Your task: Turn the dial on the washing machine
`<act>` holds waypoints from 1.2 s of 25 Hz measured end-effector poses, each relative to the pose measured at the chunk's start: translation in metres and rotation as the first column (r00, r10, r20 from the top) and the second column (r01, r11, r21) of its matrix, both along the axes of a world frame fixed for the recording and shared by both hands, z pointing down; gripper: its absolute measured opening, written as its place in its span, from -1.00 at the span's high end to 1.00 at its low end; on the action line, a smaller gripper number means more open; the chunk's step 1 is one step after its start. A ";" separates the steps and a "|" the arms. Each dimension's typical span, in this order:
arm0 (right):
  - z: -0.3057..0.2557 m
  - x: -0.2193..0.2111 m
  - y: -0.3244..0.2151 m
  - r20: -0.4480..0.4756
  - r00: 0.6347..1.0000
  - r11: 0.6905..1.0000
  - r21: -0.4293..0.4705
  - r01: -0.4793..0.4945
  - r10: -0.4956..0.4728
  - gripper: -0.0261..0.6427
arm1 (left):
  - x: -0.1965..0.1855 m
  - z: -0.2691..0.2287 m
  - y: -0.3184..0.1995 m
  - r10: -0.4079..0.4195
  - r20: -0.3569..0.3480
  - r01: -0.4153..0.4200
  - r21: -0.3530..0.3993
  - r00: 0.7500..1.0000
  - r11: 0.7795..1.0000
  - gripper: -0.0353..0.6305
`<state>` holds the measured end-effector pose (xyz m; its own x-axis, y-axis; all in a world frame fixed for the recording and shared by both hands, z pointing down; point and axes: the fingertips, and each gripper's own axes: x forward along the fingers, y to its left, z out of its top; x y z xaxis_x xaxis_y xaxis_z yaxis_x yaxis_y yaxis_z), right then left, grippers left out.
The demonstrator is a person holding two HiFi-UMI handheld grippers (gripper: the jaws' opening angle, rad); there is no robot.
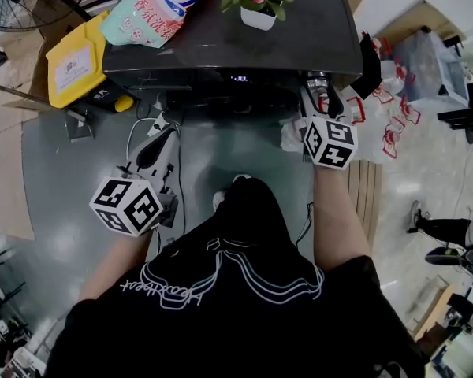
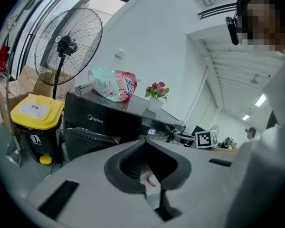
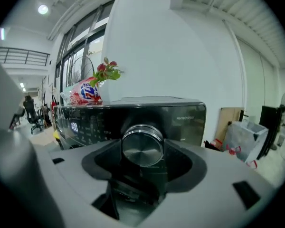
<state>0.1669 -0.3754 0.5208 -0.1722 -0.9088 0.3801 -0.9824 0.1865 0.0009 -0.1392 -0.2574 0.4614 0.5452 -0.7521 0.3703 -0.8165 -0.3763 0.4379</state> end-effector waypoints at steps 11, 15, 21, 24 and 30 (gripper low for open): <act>0.002 0.004 0.000 0.262 0.964 0.998 -0.057 -0.020 0.034 0.08 | 0.000 -0.011 0.000 0.002 0.001 -0.002 0.023 1.000 1.000 0.88; 0.004 0.003 0.000 0.200 0.979 0.997 -0.074 -0.017 0.032 0.07 | 0.001 -0.012 0.002 0.006 0.003 -0.006 0.021 1.000 1.000 0.88; -0.015 0.000 0.012 0.126 0.992 0.996 -0.083 0.035 -0.025 -0.02 | 0.005 -0.014 0.007 0.038 0.042 -0.038 -0.010 0.998 0.999 0.88; -0.039 -0.012 0.028 0.115 0.988 0.991 -0.072 0.109 -0.100 -0.02 | 0.014 -0.024 0.009 0.073 0.021 -0.073 0.003 0.997 0.997 0.88; -0.108 -0.070 0.076 0.115 0.934 0.939 -0.018 0.343 -0.339 0.24 | 0.026 -0.063 0.012 0.123 -0.013 -0.122 0.078 0.992 0.989 0.88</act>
